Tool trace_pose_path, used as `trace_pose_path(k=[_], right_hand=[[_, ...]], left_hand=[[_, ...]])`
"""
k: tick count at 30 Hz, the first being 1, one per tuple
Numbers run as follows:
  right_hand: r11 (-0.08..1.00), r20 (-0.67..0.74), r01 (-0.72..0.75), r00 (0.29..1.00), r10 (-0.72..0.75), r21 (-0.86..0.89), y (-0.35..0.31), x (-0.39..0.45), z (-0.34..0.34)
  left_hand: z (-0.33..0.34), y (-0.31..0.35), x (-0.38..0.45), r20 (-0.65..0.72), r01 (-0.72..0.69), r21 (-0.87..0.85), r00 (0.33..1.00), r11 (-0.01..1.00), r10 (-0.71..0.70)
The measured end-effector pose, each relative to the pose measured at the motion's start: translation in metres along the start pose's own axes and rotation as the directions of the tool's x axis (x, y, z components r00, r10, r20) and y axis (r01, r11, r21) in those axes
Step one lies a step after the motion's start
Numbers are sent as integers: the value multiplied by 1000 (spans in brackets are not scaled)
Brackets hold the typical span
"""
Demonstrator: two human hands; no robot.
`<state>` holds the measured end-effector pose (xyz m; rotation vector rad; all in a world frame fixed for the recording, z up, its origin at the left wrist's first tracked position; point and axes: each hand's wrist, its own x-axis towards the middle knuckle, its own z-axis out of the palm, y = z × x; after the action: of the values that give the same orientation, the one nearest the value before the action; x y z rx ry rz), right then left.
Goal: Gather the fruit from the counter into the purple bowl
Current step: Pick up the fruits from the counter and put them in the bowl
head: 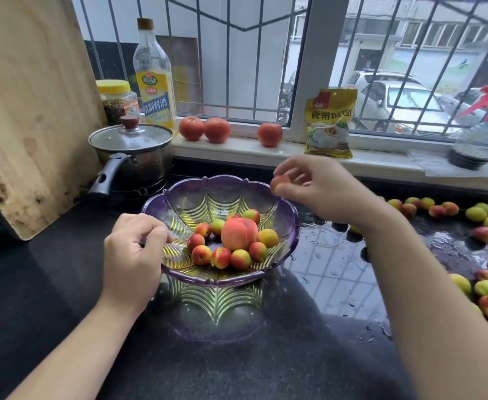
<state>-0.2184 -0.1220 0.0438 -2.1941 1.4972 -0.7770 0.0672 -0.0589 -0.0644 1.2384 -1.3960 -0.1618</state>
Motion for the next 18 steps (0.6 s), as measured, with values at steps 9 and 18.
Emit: trace_pose_path(k=[9, 18], right_hand=[[860, 85, 73, 996, -35, -505, 11, 11, 44], [993, -264, -109, 960, 95, -39, 25, 13, 12]], left_hand=[[0, 3, 0, 7, 20, 4, 1000, 1000, -20], [-1, 2, 0, 43, 44, -20, 998, 999, -43]])
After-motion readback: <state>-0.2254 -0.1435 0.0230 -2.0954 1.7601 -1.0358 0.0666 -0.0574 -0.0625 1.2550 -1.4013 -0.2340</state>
